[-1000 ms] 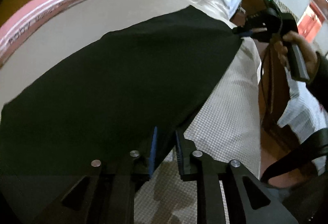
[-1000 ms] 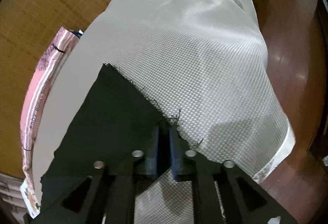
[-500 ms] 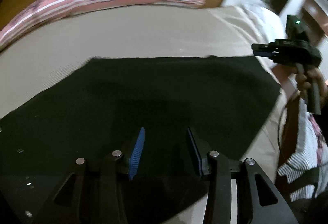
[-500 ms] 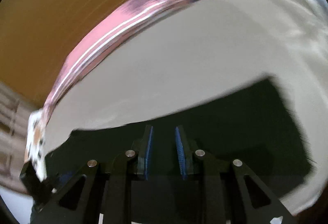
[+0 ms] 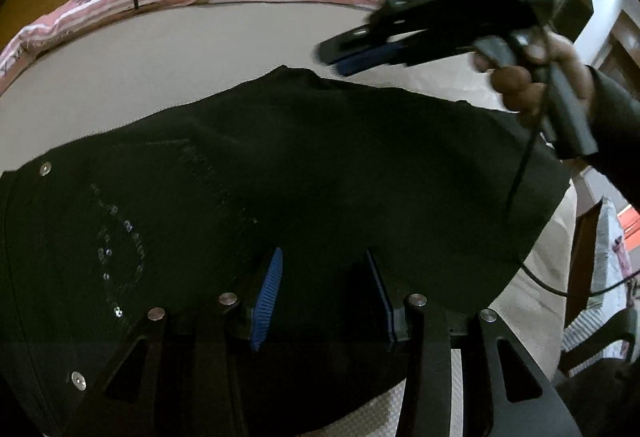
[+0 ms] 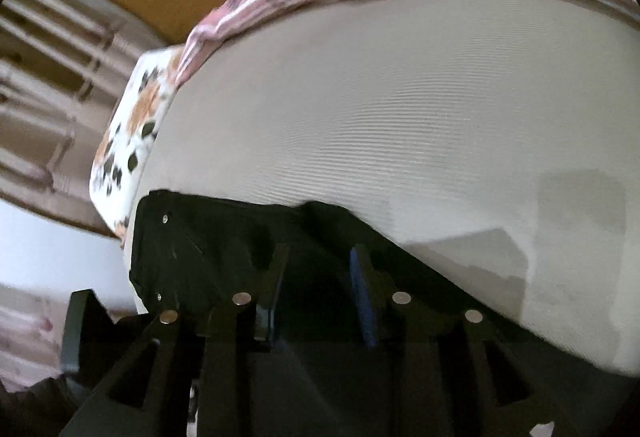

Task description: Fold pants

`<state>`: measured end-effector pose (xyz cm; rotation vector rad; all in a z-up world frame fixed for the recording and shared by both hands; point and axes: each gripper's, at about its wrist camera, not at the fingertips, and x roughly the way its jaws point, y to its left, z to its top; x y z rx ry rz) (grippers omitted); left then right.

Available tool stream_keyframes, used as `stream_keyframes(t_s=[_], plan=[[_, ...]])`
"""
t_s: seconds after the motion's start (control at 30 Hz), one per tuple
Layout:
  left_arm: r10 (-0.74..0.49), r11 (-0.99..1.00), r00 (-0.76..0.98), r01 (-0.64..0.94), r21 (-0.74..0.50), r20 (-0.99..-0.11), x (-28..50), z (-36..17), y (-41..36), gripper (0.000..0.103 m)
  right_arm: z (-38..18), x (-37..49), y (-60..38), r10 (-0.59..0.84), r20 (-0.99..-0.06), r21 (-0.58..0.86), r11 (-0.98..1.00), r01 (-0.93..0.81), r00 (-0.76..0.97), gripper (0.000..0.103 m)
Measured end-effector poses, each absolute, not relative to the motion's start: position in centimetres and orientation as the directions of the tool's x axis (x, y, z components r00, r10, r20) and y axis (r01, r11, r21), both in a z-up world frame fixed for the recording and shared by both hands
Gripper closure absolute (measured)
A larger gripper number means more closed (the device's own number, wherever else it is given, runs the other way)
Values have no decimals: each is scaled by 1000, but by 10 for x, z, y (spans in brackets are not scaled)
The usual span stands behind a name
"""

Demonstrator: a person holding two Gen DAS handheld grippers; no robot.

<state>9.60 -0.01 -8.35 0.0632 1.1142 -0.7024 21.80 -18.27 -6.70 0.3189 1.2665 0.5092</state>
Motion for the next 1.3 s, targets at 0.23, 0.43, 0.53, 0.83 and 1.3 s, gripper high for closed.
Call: stream_keyframes(t_s=[0.23,0.43,0.53,0.83,1.3], plan=[[-526,780,242,519,-349,-815,103,-83,17,59,-71,239,-150,532,-820,482,840,-248,211,94],[-542,774,247,518,-363,-803,102,-86,24,59,-74,251,-140,449,-853,394,888,-239,265,95],[-541,775,252,521,-359,-802,101,-86,24,59,-88,248,-139,415,-859,363,907,-214,301,92],[-485,806,274,508,-303,-830,104,-72,19,58,-26,194,-179,373,-771,361,924,-129,516,63],[-445,841,301,464,-278,-843,105,-78,14,58,-55,35,-364,159,-831,323,918,229,534,63]])
